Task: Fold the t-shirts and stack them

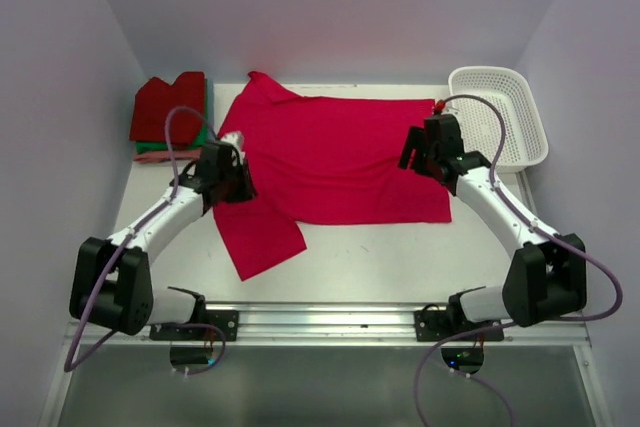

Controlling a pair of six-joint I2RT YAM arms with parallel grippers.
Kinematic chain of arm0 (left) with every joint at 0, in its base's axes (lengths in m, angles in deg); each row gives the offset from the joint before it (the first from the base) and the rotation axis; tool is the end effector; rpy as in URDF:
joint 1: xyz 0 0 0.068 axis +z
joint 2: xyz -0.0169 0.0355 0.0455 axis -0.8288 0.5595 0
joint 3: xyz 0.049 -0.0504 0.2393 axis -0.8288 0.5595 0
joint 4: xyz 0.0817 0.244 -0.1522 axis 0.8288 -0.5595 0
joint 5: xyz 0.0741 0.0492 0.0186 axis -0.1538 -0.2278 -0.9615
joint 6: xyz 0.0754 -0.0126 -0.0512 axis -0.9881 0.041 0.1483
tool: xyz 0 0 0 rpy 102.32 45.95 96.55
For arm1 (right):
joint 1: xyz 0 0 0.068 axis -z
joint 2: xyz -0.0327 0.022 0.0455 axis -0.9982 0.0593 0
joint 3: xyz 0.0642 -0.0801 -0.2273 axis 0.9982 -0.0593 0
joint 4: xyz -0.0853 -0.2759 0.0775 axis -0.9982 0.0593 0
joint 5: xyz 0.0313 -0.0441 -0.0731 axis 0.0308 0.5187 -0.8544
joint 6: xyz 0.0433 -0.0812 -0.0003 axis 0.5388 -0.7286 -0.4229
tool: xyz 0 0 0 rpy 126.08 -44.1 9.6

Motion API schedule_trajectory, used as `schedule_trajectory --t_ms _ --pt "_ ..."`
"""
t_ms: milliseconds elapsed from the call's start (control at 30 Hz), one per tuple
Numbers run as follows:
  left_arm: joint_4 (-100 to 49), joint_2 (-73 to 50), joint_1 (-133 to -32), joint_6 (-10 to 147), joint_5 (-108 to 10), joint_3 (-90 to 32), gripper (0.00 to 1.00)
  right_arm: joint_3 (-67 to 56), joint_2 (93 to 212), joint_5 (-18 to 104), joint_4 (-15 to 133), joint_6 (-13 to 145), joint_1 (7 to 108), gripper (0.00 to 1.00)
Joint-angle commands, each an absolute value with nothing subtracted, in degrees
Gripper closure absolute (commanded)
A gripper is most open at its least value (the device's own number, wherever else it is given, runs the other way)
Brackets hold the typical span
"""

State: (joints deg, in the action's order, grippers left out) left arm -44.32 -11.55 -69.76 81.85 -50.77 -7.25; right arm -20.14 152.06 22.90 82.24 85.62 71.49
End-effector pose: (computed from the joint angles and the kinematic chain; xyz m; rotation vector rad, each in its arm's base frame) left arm 0.3461 -0.0946 0.1776 -0.1668 2.3303 -0.4754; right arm 0.3735 0.0822 0.2056 0.3348 2.2795 0.1147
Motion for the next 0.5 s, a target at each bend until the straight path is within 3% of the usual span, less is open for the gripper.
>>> schedule_trajectory --t_ms 0,333,467 --pt "-58.08 -9.67 -72.23 83.98 -54.26 0.22 0.72 -23.34 148.49 22.95 85.54 86.80 71.13 0.24" --pt "-76.36 -4.22 -94.90 95.84 -63.14 -8.29 0.68 -29.49 143.47 27.09 86.07 86.45 70.34 0.24" --pt "-79.00 -5.27 -100.71 99.71 -64.98 -6.19 0.60 -30.37 142.24 28.31 85.81 86.36 70.17 0.24"
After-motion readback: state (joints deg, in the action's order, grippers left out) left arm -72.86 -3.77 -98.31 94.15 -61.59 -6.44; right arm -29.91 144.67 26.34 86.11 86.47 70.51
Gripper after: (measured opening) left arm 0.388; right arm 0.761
